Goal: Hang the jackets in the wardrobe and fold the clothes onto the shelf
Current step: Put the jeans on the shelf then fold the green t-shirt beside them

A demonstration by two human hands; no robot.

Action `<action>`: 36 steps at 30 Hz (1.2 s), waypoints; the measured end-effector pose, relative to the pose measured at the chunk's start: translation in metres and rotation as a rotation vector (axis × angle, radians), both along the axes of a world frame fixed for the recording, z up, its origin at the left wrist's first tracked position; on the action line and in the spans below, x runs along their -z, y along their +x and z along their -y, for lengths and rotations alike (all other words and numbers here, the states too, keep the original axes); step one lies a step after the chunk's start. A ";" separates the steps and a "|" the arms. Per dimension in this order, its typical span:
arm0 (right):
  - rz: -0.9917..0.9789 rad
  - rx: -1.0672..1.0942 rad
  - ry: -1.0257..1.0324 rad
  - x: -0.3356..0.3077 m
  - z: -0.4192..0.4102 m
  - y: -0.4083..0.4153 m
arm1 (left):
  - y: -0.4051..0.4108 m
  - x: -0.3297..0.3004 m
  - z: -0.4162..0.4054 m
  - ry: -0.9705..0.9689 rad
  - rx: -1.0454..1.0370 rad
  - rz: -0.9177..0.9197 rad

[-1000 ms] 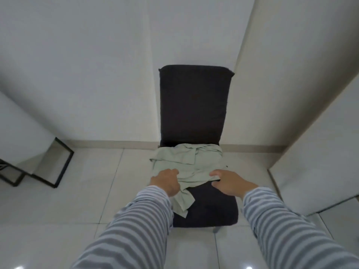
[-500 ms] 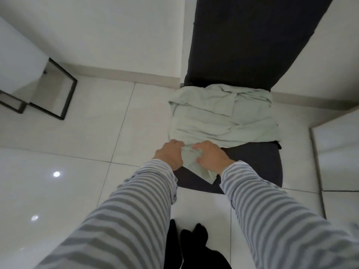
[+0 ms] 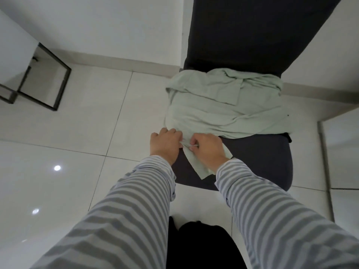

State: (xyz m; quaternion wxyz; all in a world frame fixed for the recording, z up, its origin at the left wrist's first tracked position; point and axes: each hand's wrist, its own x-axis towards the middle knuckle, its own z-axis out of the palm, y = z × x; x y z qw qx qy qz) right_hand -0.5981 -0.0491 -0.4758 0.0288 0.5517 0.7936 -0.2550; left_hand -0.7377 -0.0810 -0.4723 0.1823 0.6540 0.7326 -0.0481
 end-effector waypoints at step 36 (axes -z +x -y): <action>-0.495 0.296 0.562 -0.567 -0.050 0.085 | 0.036 -0.514 -0.061 0.983 0.004 0.665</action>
